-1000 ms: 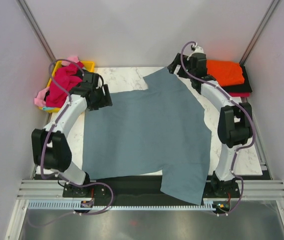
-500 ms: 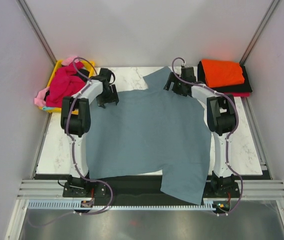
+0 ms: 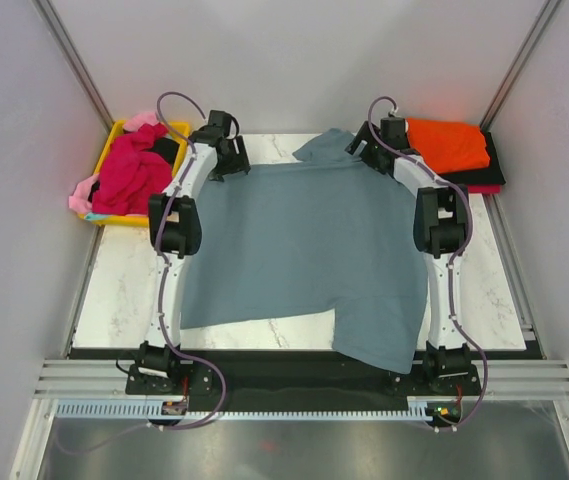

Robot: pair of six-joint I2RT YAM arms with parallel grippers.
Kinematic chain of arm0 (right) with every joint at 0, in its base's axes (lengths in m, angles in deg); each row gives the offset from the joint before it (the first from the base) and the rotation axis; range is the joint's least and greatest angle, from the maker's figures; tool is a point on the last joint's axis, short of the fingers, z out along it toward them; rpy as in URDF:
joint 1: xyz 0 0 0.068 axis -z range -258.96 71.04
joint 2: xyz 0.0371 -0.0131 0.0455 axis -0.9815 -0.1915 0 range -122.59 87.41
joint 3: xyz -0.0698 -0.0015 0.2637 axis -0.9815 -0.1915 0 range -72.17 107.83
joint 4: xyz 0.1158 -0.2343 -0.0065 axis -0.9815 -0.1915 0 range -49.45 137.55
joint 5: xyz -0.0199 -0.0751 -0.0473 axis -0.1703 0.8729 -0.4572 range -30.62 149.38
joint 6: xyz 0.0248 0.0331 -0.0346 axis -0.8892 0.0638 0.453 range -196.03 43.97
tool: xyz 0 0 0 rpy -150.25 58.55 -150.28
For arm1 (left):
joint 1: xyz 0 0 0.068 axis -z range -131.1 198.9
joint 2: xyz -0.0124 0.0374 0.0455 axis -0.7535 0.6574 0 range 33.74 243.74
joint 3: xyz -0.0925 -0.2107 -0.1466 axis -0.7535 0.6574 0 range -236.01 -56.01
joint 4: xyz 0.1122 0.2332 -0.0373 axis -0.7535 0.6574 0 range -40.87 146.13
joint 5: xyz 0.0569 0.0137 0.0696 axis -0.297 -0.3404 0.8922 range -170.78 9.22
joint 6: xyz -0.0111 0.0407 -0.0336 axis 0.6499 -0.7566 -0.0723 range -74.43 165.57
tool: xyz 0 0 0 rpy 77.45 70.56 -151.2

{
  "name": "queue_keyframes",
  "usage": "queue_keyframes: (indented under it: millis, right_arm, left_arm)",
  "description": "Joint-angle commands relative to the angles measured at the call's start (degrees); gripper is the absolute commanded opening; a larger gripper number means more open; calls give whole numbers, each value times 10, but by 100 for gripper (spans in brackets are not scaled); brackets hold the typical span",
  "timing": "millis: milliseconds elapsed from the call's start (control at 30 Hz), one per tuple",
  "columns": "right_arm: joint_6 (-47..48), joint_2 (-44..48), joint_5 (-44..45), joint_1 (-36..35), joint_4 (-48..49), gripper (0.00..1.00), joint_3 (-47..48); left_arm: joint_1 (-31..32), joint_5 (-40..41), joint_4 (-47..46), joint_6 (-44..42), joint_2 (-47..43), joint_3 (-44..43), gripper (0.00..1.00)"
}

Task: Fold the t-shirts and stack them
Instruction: Fold the tshirt

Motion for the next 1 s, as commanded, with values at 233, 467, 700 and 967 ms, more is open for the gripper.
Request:
queue_keyframes:
  millis: [233,467,700,967]
  right_arm:
    - [9,-9,-39,2,-10,98,9]
    - [28,161,-75,-12,-11,98,-57]
    - [7,444,-44,-48,0,98,-365]
    - [-54,611,-68,-110,71,98,-609]
  left_arm:
    - [-6,-65,-56,-55,-71,-26,91]
    - [-3,53,-36,-16,-407,332,84]
    - [-6,63,78,103,-739,663,80]
    - [7,18,104,327,-1006,970,77]
